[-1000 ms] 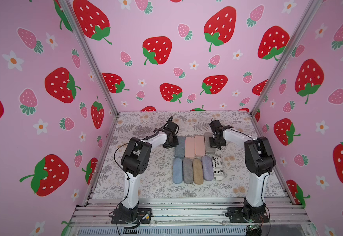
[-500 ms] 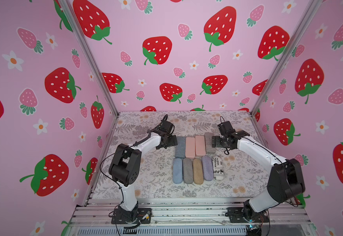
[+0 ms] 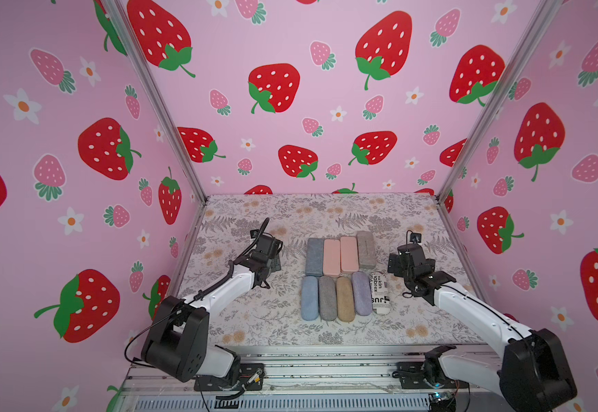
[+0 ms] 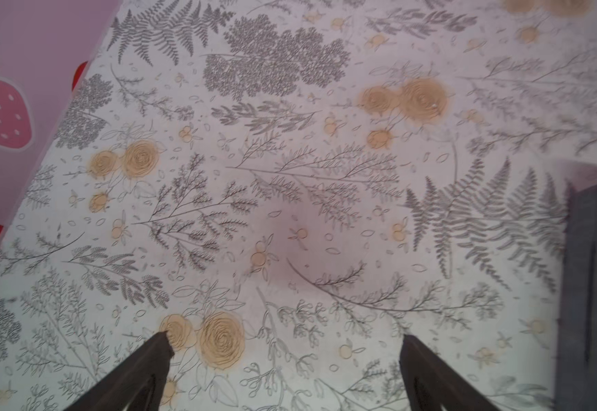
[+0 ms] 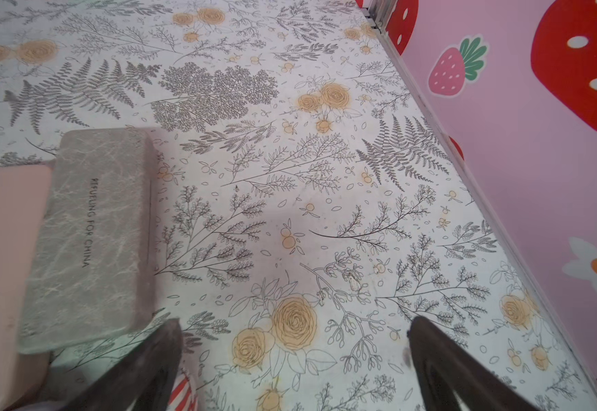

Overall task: Close the glasses case
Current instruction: Reset both arms

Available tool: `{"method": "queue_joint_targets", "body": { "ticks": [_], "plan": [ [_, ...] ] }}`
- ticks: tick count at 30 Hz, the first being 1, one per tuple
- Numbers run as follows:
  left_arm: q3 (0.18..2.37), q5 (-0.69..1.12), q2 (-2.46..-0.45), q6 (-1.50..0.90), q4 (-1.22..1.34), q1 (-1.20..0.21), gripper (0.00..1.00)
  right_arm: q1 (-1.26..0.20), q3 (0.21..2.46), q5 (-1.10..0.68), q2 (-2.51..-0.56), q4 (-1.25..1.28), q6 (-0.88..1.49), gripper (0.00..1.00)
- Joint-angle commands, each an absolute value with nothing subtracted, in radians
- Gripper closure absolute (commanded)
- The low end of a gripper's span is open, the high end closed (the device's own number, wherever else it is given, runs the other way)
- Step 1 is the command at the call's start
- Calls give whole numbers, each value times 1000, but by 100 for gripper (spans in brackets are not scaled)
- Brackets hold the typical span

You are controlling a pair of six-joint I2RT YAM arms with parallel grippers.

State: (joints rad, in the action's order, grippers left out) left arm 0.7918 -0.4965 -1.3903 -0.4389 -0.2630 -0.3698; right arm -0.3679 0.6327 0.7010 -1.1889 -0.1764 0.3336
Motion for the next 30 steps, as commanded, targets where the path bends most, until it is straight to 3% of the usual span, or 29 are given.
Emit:
{"method": "queue_joint_targets", "body": {
  "ticks": [1, 7, 16, 30],
  "plan": [
    [703, -583, -1277, -368, -69, -357, 0, -333, 608, 768, -1186, 14, 287, 1],
    [555, -709, -1105, -195, 50, -335, 0, -292, 524, 755, -1192, 274, 134, 1],
    [359, -672, -1001, -157, 223, -281, 0, -181, 416, 666, -1348, 578, 143, 1],
    [317, -666, -999, -204, 233, -271, 0, -168, 506, 550, -1470, 608, 90, 1]
  ]
}}
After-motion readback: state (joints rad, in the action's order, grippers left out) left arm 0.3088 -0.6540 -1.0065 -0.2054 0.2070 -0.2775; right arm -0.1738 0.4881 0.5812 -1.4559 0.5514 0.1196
